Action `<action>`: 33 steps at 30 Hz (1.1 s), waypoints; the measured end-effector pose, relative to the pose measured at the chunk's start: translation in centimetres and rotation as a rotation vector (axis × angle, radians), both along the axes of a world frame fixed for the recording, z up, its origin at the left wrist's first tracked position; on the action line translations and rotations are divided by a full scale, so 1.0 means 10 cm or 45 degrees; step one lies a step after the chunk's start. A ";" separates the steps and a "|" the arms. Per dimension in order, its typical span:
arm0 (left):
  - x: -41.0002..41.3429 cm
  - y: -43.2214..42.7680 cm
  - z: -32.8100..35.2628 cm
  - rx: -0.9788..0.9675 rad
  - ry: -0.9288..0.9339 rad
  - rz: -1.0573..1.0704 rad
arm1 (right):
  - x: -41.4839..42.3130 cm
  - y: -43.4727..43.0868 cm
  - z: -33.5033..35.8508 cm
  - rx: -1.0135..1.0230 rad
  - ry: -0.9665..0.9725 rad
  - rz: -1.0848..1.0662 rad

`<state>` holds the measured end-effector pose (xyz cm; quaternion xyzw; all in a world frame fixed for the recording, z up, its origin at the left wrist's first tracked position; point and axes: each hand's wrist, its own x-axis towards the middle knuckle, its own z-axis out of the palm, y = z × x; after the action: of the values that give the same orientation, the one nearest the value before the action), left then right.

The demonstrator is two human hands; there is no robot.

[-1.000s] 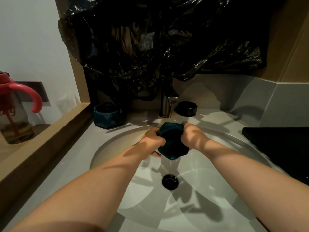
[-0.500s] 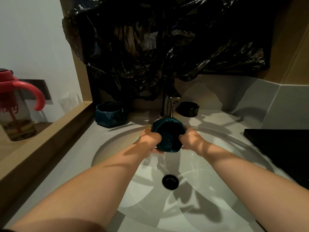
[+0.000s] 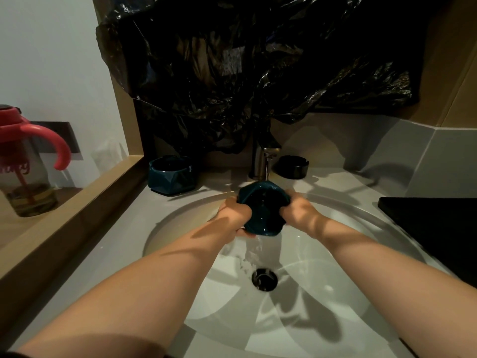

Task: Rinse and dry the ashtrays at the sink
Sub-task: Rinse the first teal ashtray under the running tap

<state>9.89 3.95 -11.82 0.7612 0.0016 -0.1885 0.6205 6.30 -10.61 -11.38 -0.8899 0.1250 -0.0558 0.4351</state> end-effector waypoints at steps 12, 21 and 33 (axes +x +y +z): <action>-0.07 0.06 0.09 -0.397 0.430 -0.125 | -0.04 -0.03 0.24 0.461 0.178 -0.141; -0.04 0.06 0.05 -0.379 0.397 -0.186 | -0.10 -0.12 0.36 0.380 0.284 -0.003; 0.09 -0.04 -0.03 -0.263 0.253 0.057 | -0.42 0.36 0.54 -0.966 0.311 0.533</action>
<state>10.76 3.52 -12.08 0.6707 0.0606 -0.2483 0.6963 2.12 -6.99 -5.97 -0.9927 -0.0365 0.0970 0.0619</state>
